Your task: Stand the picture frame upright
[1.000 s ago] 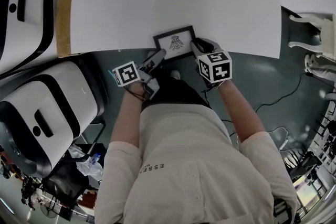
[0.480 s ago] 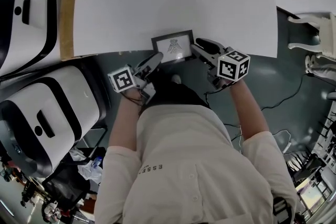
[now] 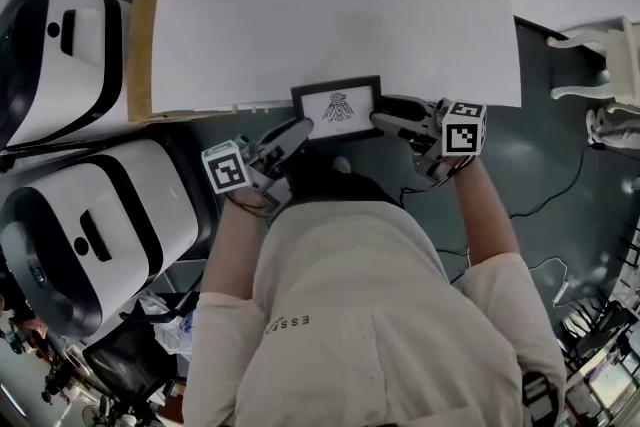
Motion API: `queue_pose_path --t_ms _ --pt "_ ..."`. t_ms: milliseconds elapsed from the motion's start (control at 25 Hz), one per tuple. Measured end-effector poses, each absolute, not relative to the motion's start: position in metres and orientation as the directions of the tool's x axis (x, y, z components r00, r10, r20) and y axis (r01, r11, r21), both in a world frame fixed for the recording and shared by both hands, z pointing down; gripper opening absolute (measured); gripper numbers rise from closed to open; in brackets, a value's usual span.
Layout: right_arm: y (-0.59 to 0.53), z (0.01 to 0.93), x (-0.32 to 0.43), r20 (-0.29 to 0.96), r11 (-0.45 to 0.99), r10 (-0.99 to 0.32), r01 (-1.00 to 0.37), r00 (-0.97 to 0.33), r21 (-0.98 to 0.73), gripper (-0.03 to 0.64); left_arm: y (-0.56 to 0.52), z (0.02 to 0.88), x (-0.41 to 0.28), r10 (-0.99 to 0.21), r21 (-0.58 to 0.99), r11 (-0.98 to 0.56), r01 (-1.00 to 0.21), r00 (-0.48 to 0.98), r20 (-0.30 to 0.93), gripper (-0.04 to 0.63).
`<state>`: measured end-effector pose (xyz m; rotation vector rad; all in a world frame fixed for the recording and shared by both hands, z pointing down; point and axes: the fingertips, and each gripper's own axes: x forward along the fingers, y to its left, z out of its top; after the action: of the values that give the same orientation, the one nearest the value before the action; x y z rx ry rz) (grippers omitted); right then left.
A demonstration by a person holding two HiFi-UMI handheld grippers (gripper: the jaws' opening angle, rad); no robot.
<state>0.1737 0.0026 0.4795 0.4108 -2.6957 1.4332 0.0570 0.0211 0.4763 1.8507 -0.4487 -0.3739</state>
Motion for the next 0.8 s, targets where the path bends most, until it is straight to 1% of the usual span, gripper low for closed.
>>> queue_pose_path --t_ms 80,160,240,280,440,520,600,720,800 --pt "0.01 0.475 0.177 0.155 0.53 -0.172 -0.224 -0.973 -0.818 0.21 0.024 0.467 0.061 -0.461 0.938 -0.323 -0.125 0.887 -0.04 0.072" --pt "0.022 0.467 0.176 0.108 0.516 -0.102 -0.146 -0.989 -0.844 0.203 0.03 0.459 0.067 -0.443 0.933 -0.336 -0.125 0.896 -0.04 0.072" --pt "0.031 0.458 0.176 0.065 0.498 -0.052 -0.082 -0.997 -0.863 0.125 0.036 0.454 0.072 -0.426 0.929 -0.346 -0.128 0.904 -0.035 0.072" --pt "0.033 0.456 0.176 0.052 0.49 -0.043 -0.066 -0.998 -0.869 0.104 0.038 0.452 0.073 -0.422 0.928 -0.35 -0.13 0.906 -0.033 0.071" --pt "0.031 0.447 0.175 0.022 0.467 -0.042 -0.039 -0.999 -0.884 0.095 0.037 0.444 0.072 -0.427 0.929 -0.346 -0.131 0.904 -0.032 0.071" --pt "0.025 0.443 0.169 0.018 0.473 -0.052 -0.041 -0.998 -0.88 0.095 0.032 0.442 0.067 -0.429 0.926 -0.35 -0.139 0.903 -0.026 0.072" --pt "0.02 0.443 0.161 0.046 0.481 -0.061 -0.07 -0.997 -0.874 0.092 0.027 0.441 0.059 -0.425 0.917 -0.367 -0.157 0.905 -0.015 0.072" --pt "0.008 0.453 0.142 0.154 0.499 -0.062 -0.164 -0.986 -0.851 0.089 0.014 0.443 0.042 -0.401 0.886 -0.418 -0.201 0.916 0.019 0.072" --pt "-0.006 0.458 0.127 0.205 0.506 -0.069 -0.211 -0.976 -0.836 0.091 -0.001 0.446 0.028 -0.394 0.875 -0.433 -0.217 0.919 0.033 0.072"
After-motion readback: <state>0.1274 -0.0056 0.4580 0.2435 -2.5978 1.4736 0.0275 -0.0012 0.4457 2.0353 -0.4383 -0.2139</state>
